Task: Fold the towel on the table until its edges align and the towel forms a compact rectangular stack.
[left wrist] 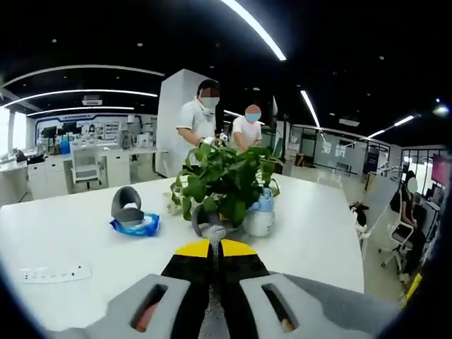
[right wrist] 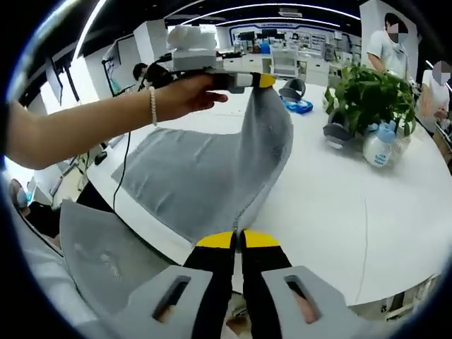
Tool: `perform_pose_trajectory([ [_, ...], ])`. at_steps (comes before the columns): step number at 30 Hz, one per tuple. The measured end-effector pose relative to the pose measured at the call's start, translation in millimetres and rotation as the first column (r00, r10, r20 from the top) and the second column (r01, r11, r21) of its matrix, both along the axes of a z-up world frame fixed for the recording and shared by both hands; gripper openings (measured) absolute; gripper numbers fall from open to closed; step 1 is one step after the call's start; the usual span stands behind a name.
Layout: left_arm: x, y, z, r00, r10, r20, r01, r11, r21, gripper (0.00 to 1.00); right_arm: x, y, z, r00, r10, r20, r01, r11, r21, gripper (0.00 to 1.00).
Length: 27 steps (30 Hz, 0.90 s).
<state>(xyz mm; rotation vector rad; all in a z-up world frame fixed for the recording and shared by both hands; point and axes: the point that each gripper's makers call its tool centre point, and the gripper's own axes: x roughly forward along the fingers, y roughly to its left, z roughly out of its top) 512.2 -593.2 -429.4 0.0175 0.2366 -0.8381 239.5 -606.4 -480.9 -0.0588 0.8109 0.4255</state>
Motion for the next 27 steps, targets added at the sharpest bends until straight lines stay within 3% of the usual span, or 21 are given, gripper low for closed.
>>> perform_pose_trajectory([
  [16, 14.5, 64.4, 30.8, 0.998, 0.050, 0.027, -0.048, 0.997, -0.058, 0.03, 9.5, 92.8, 49.2, 0.979, 0.189, 0.078, -0.188, 0.982, -0.022, 0.00],
  [27, 21.5, 132.4, 42.8, 0.991, 0.125, 0.037, -0.121, 0.988, -0.091, 0.03, 6.6, 167.3, 64.8, 0.928, 0.359, 0.100, -0.358, 0.933, -0.035, 0.00],
])
